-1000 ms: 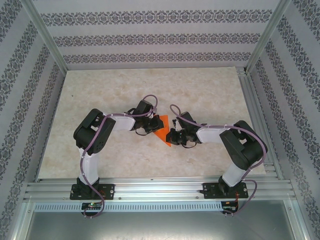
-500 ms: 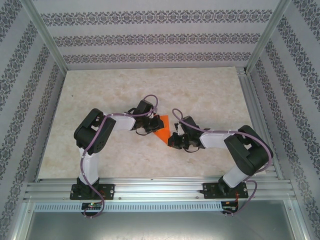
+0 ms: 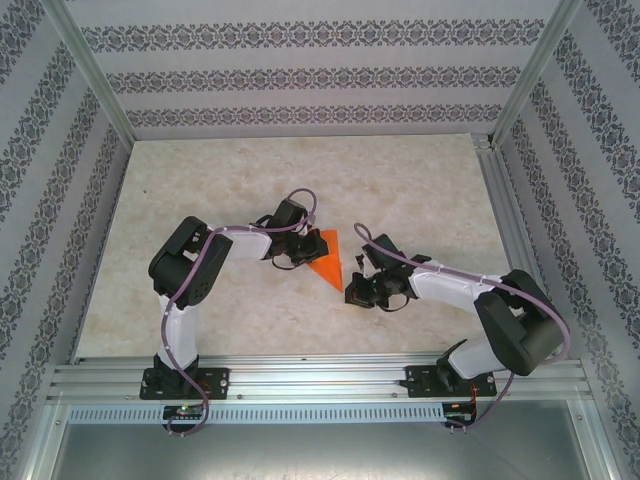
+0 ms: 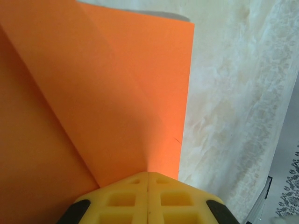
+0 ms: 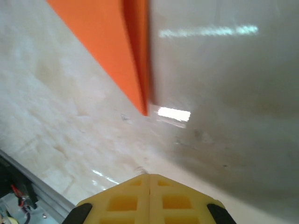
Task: Fold a paper plane with a square sheet of paper (pick it up from the middle)
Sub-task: Fourth fold the wing at the center of the table.
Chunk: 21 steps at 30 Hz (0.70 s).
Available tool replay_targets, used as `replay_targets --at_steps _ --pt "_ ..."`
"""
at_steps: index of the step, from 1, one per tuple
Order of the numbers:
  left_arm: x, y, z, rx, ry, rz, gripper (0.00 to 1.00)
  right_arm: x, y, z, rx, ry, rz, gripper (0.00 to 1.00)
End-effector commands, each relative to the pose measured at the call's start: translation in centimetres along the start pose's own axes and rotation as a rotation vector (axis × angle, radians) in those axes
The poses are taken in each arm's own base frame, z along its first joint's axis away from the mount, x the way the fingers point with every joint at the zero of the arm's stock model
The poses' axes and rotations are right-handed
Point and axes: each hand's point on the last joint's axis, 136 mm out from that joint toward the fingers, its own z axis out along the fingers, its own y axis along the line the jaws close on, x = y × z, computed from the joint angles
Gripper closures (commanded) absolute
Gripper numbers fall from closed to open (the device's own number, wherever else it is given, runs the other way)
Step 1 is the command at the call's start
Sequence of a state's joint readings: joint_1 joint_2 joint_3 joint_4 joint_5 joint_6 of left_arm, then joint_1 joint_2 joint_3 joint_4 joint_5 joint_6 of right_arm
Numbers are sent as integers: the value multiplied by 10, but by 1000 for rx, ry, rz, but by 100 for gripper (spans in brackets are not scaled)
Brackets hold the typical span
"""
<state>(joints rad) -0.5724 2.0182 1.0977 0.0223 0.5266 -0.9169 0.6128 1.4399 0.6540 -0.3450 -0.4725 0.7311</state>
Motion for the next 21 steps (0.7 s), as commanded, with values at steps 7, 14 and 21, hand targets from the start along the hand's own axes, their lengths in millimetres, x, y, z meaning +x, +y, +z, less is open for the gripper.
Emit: replay_targets --at_steps 7,14,21 --pt "9 56 15 -170 10 -36 91 -85 33 0 -21 -167 -36 100" --pt "10 56 16 -168 19 -35 91 -99 29 31 -20 -126 -12 100" --pt "13 59 16 -172 25 -38 91 -102 30 39 -31 -115 -13 100"
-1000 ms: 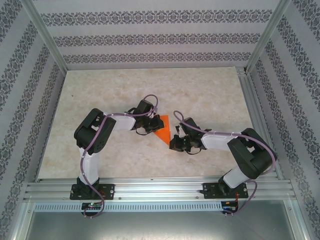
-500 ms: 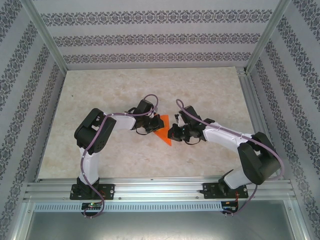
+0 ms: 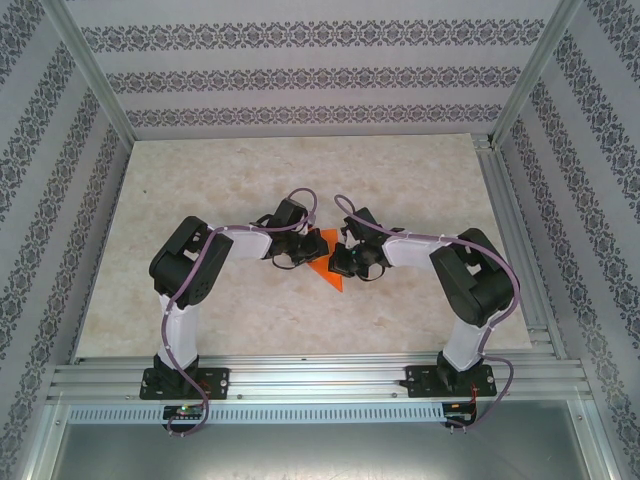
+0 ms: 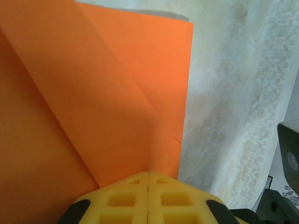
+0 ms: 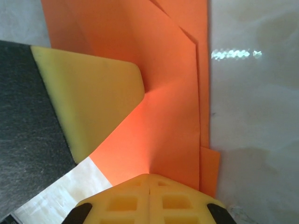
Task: Fold a paper plane with a square sheet of paper (pick it up from the middle)
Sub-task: Fourth fold the wing at the center of the table.
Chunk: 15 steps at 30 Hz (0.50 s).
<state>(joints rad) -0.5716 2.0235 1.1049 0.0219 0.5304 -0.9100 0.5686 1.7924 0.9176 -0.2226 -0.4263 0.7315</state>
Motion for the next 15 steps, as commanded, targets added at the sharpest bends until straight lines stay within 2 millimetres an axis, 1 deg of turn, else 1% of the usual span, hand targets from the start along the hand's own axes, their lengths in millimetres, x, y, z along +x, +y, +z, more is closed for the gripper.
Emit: replay_targets --at_steps 1,5,9,12,15 --pt "14 61 15 -176 23 -47 91 -16 19 -2 -51 -38 -32 100" --pt "15 61 16 -173 25 -49 91 -21 17 7 -42 -33 -23 100" --pt "15 60 16 -172 28 -47 91 -20 6 17 -8 -20 -6 100" --pt "15 61 16 -178 27 -47 91 -9 -11 23 55 17 3 100" --pt "14 62 16 -183 27 -48 91 8 -23 18 97 40 -3 100"
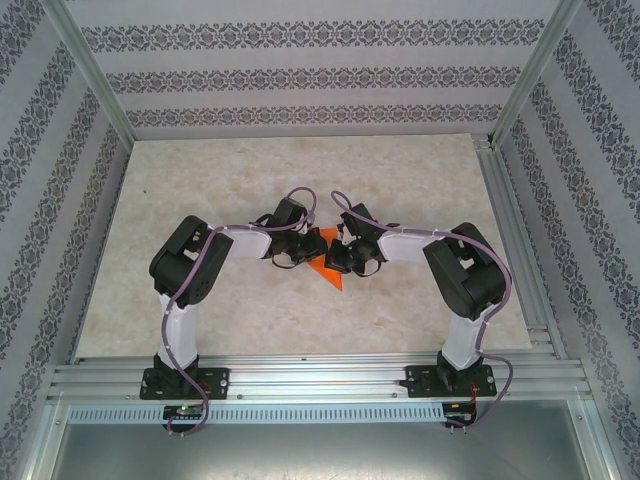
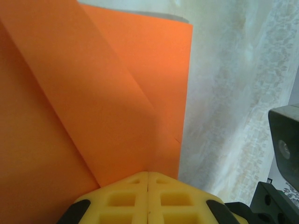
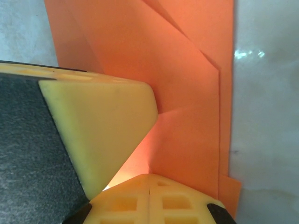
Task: Fold a paper plane with a square sheet of paper (pick it up from the middle)
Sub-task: Fourth fold the wing at the center of the table, then turn over the paper at the center of the table.
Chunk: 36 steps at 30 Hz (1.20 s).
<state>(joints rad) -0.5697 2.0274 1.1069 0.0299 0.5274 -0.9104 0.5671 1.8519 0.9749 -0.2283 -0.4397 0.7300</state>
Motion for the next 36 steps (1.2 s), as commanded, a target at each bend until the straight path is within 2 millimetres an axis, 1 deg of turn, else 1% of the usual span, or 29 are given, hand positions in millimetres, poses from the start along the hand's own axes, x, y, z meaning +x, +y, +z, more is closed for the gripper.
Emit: replay_targets --at_steps 1,5,10,14,17,19,20,21,23,25,26,27,29,30,32,34,36 --pt "17 63 15 -189 34 -49 91 23 -30 5 108 30 -4 100" --pt "17 66 15 -200 33 -53 92 51 -43 -5 107 68 4 100" --pt "17 68 16 -209 30 -58 92 82 -50 -11 68 116 24 100" --pt "17 68 17 -211 35 -57 92 100 -56 -19 84 141 18 100" --pt "16 65 17 -202 37 -55 92 104 -57 -29 112 143 1 100" --pt "15 61 17 -189 37 -50 91 101 -54 -37 117 125 -14 100" --pt "14 57 16 -178 35 -46 91 97 -50 -42 111 102 -26 100" --pt "12 52 15 -164 34 -40 90 91 -43 -46 99 78 -48 100" --pt "8 34 10 -118 29 -20 86 79 -29 -58 83 19 -89 100" --pt "2 10 1 -63 22 4 79 66 -19 -68 81 -43 -138 99" --pt "-2 -3 -7 -37 10 19 75 59 -15 -72 87 -77 -168 97" --pt "-7 -15 -16 -22 -14 32 69 52 -11 -77 102 -108 -205 93" --pt "-16 -30 -35 -20 -59 46 57 42 -7 -81 144 -158 -278 85" --pt "-21 -33 -47 -30 -90 44 54 38 -4 -83 176 -176 -319 79" --pt "-28 -27 -65 -65 -142 19 52 35 3 -80 237 -183 -426 75" --pt "-32 -12 -80 -104 -188 -24 50 29 10 -75 295 -190 -494 72" --pt "-34 9 -94 -142 -220 -86 50 26 9 -63 344 -164 -528 71"
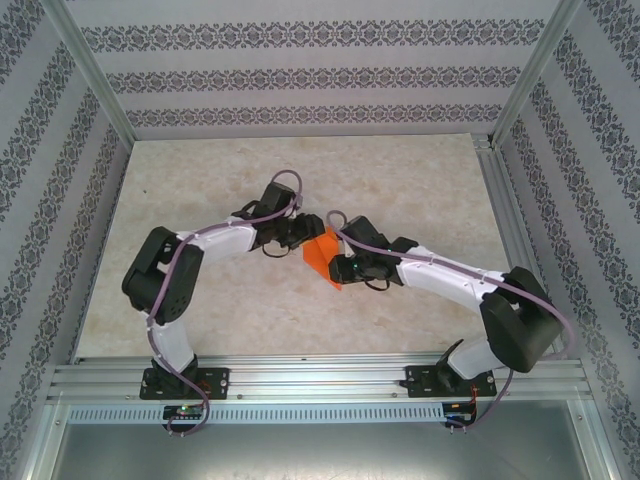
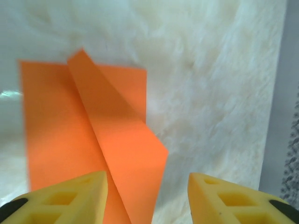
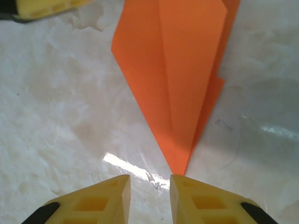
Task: Fold a paper plane with a square sheet of paper (pick it up from the middle)
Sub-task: Turn over the paper at the center of the table.
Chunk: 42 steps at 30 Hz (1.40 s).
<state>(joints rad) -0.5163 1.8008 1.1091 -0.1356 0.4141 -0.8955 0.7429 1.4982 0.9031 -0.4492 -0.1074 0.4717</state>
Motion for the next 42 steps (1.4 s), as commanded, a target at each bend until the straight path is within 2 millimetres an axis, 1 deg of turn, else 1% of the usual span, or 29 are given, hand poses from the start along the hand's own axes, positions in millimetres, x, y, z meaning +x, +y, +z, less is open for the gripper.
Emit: replay_targets --at_steps 1,3,6,11,14,16,23,32,39,42 --pt "-6 48 -24 -136 -63 -117 50 -6 -11 14 144 22 -141 71" --pt "-3 64 -30 -131 -76 -168 50 -8 -7 25 182 39 -189 69" --pt "7 77 -33 -134 -62 -205 50 -10 -6 39 229 71 -223 67" --pt "15 81 -35 -128 -55 -215 52 -11 -11 51 290 112 -264 61" --pt "16 80 -36 -121 -52 -206 53 -9 -17 56 317 123 -259 61" --pt "16 79 -35 -114 -46 -201 54 -9 -17 58 309 124 -250 62" --pt "25 77 -34 -97 -21 -201 56 -16 -26 58 372 109 -214 64" --pt "27 72 -33 -94 -14 -186 57 -19 -35 55 466 117 -217 69" --pt "29 71 -33 -101 -9 -179 57 -22 -39 52 517 109 -215 74" --pt "30 71 -34 -105 -8 -178 57 -23 -41 49 547 93 -217 79"
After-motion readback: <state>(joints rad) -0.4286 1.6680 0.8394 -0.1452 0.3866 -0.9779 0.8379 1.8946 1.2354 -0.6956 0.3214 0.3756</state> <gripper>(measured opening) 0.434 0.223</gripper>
